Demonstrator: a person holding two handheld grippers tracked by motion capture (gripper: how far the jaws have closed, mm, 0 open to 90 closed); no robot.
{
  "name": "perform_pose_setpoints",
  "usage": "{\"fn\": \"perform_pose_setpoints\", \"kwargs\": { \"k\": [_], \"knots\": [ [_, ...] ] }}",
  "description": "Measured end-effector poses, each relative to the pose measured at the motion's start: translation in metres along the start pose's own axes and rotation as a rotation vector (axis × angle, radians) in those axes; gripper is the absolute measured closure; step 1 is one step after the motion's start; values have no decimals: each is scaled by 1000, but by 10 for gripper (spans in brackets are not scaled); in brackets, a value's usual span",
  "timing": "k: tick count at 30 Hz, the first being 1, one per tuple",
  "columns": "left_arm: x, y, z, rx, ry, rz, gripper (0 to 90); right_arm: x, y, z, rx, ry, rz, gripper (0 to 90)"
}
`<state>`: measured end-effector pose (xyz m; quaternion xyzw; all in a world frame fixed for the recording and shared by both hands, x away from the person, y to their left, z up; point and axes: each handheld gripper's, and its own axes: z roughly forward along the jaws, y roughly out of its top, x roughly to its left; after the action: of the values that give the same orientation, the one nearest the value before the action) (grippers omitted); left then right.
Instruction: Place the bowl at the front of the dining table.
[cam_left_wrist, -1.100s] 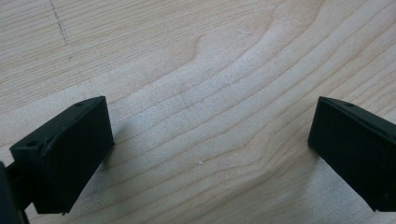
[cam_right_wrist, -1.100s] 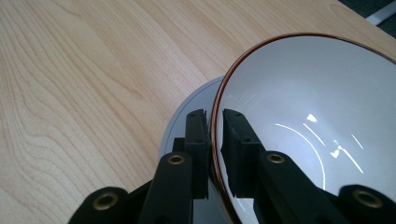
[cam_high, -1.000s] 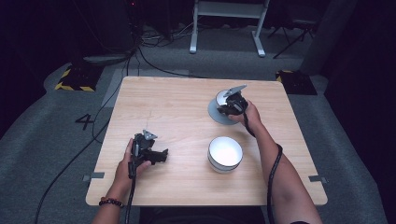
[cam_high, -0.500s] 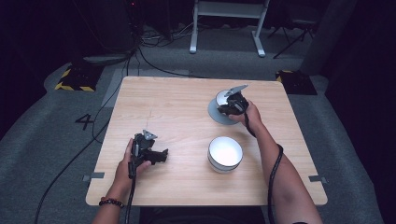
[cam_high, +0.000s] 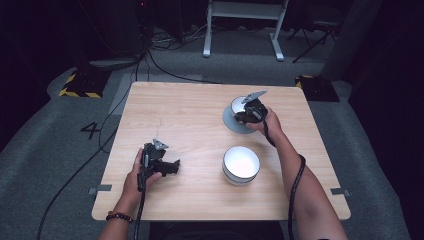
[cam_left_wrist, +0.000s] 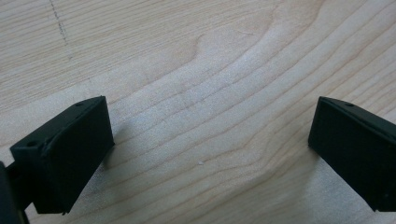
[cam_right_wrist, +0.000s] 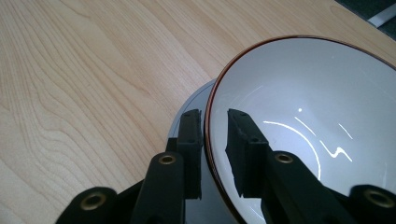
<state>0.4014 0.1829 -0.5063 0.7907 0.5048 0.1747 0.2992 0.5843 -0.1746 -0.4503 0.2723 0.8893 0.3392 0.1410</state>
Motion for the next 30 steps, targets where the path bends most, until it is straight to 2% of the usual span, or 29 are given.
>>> {"fn": "perform_pose_setpoints", "kwargs": {
  "k": [9, 18, 30],
  "knots": [
    [0, 0, 0, 0, 0, 0, 0, 1, -2, -4, 10, -9, -11, 733],
    [0, 0, 0, 0, 0, 0, 0, 1, -4, -9, -10, -5, -14, 708],
    [0, 0, 0, 0, 0, 0, 0, 7, -4, -17, -10, -10, -27, 668]
  ]
}}
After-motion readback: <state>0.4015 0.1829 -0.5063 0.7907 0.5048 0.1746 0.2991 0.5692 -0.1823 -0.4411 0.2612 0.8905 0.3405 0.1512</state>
